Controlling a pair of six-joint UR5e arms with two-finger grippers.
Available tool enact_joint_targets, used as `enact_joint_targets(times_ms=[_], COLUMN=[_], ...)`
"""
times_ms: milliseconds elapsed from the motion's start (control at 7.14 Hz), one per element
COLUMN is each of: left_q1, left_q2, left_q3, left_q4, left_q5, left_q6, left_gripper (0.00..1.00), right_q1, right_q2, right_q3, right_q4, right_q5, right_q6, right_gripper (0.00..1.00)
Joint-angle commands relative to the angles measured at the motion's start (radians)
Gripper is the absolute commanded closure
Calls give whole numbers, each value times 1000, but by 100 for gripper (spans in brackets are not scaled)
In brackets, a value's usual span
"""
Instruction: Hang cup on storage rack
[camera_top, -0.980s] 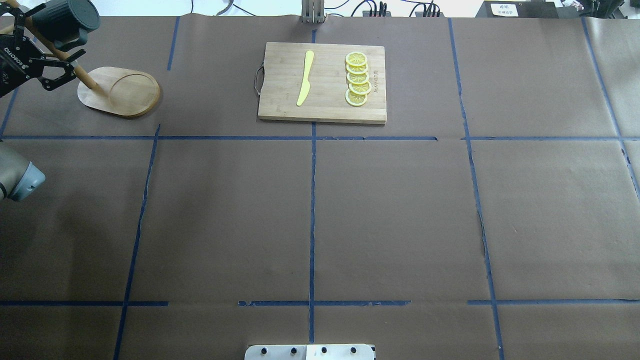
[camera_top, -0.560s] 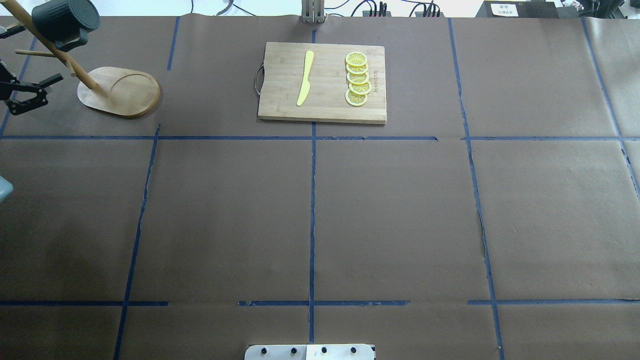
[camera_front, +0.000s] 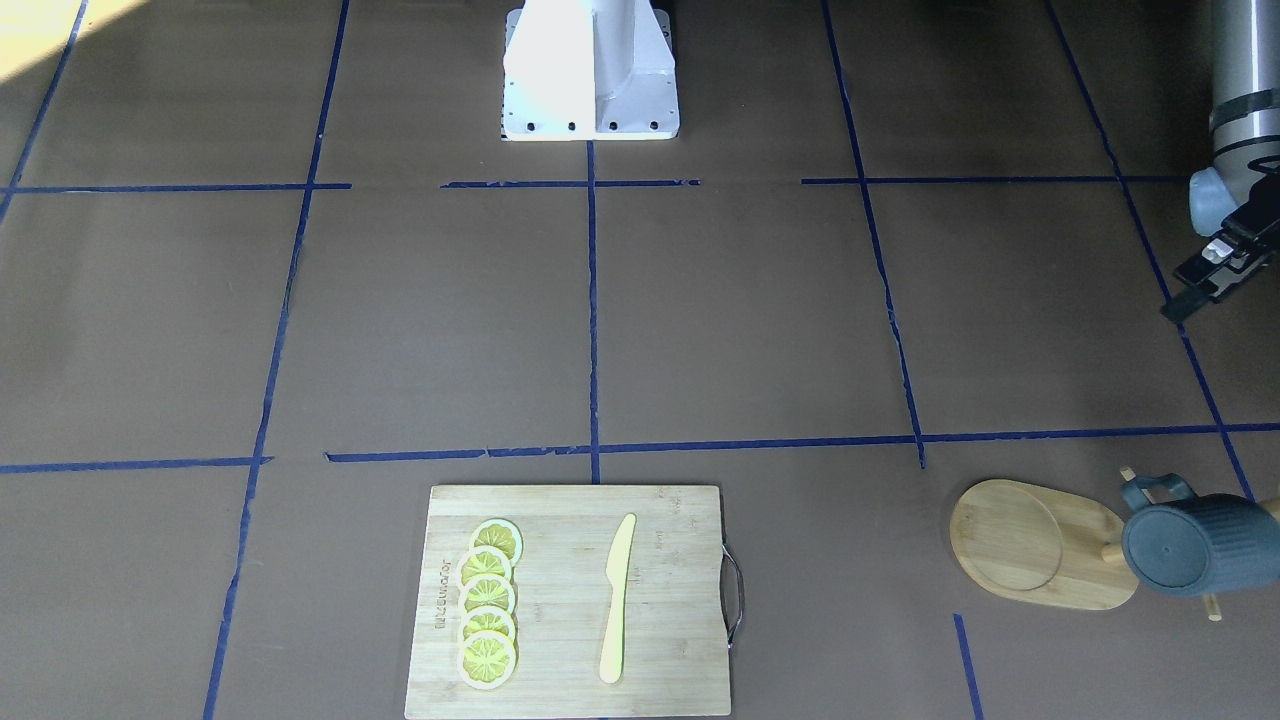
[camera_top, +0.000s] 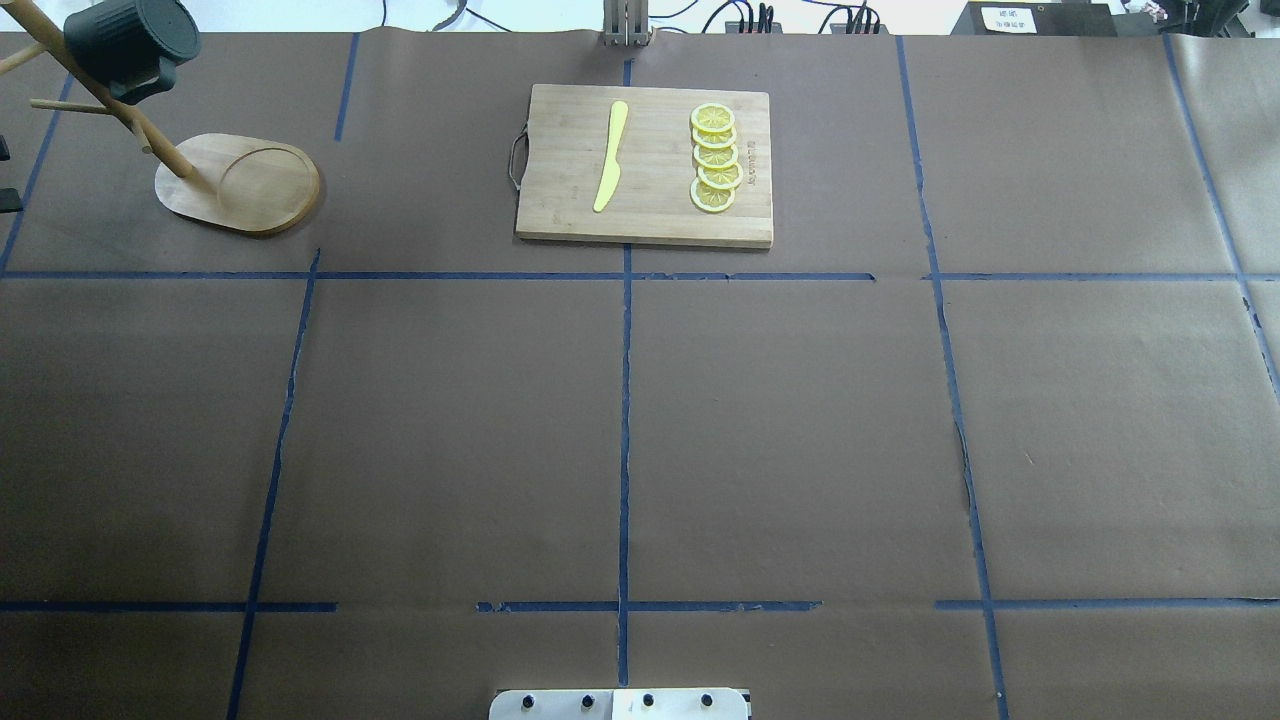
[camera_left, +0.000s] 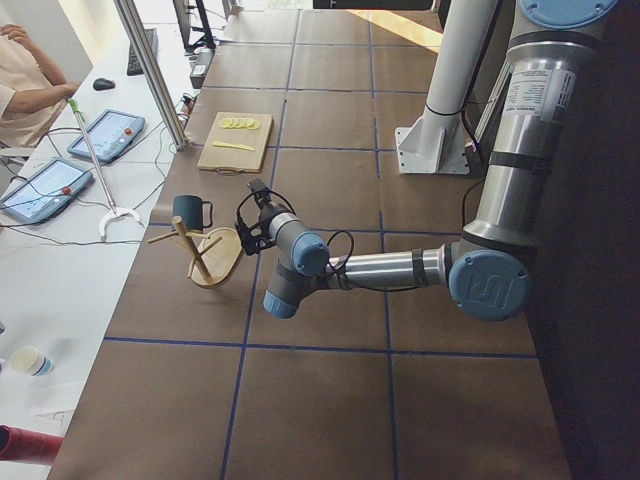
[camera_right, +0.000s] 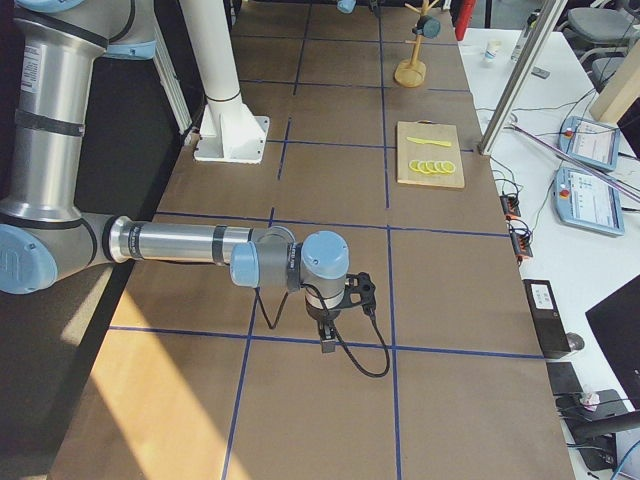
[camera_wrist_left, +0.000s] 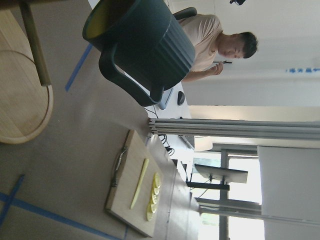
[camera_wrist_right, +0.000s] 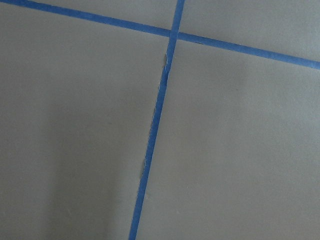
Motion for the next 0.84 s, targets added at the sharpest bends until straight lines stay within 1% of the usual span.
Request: enact_joint_targets(times_ms=[0, 280, 420, 560, 700], left_q1=[-38, -90, -118, -130, -130], left_q2=[43, 66, 78, 90, 93], left_q3=[0, -4, -9, -9, -9], left_q4=[191, 421, 559, 659, 794], left_q5=[-45, -44, -14, 31, 71], left_q6=[560, 1039, 1261, 1411, 1540], left_gripper=[0, 0, 0, 0, 0], right_q1=[0, 0, 0, 0, 0], right_q2=[0, -2, -2, -2, -2], right_q3=[-2, -2, -4, -4, -4], right_q4=[0, 0, 0, 0, 0], right_q5=[2, 2, 0, 2, 2], right_q6=[0, 2, 2, 2, 0], right_gripper=[0, 0, 0, 0, 0])
